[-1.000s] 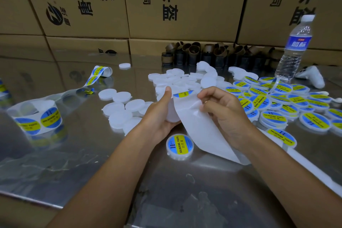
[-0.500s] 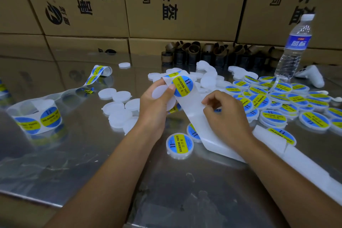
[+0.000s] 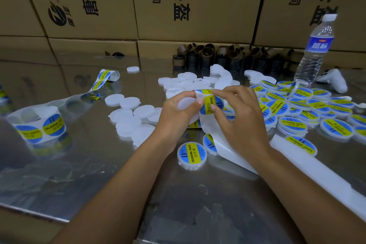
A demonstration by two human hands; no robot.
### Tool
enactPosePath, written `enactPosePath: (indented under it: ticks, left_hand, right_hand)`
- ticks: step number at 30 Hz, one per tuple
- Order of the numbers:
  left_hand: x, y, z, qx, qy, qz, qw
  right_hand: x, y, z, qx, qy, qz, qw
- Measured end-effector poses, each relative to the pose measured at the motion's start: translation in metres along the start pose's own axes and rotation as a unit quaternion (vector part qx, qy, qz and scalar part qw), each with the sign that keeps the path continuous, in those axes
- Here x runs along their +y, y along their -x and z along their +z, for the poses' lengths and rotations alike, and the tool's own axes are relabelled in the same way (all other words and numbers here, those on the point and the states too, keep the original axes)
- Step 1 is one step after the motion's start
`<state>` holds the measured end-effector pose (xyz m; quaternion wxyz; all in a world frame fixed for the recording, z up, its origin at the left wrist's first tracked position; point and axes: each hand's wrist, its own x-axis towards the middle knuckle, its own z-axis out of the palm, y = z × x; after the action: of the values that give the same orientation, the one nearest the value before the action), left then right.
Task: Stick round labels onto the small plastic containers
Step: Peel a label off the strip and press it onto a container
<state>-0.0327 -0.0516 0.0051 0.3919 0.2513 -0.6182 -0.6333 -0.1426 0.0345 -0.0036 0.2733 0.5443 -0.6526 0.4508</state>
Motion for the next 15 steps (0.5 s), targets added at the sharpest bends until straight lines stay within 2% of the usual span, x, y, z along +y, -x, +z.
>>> enactPosePath:
  ticks: [15]
  left_hand:
    - [0.0019,0.0003,0.0012,-0.007,-0.008,-0.02,1.0]
  right_hand:
    - [0.0027,-0.0004,-0.0016,-0.004,0.006,-0.009,1.0]
